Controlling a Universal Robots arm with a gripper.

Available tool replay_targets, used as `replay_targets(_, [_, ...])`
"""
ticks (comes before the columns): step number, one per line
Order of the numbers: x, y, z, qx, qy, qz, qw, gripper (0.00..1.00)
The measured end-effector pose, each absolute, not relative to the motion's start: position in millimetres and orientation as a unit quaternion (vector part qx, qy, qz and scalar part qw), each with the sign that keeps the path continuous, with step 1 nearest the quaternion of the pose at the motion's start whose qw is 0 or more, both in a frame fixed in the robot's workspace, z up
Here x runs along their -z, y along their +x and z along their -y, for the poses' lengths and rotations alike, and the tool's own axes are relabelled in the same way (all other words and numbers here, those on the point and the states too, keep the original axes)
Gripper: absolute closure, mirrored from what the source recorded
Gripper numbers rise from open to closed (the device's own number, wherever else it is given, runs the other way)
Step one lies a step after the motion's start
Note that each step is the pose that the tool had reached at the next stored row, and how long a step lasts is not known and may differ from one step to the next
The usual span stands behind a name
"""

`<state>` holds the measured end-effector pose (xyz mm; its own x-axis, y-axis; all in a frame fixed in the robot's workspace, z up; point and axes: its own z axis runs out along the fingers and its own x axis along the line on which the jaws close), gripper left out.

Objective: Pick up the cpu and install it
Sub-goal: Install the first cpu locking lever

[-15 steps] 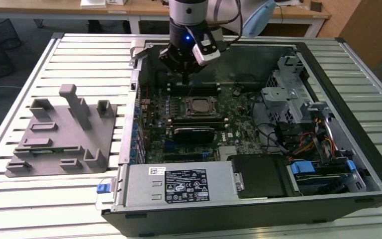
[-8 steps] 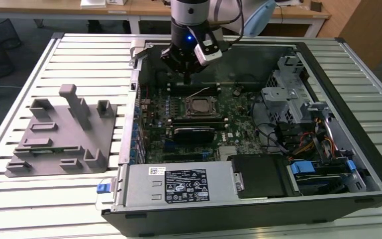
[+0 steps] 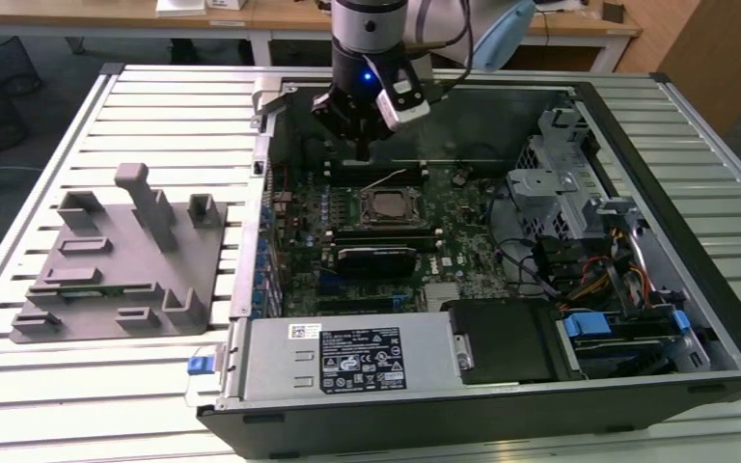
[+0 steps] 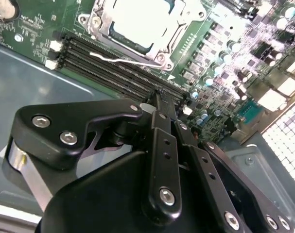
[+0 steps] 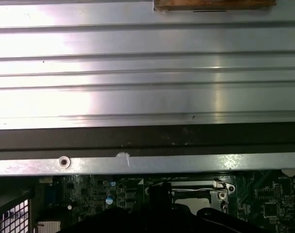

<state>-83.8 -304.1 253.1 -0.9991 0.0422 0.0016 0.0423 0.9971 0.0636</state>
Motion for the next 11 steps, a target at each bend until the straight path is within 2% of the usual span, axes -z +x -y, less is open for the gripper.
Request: replay_targets(11, [-249.0, -79.3, 304.1, 0.028, -0.021, 0.999, 0.000, 0.89])
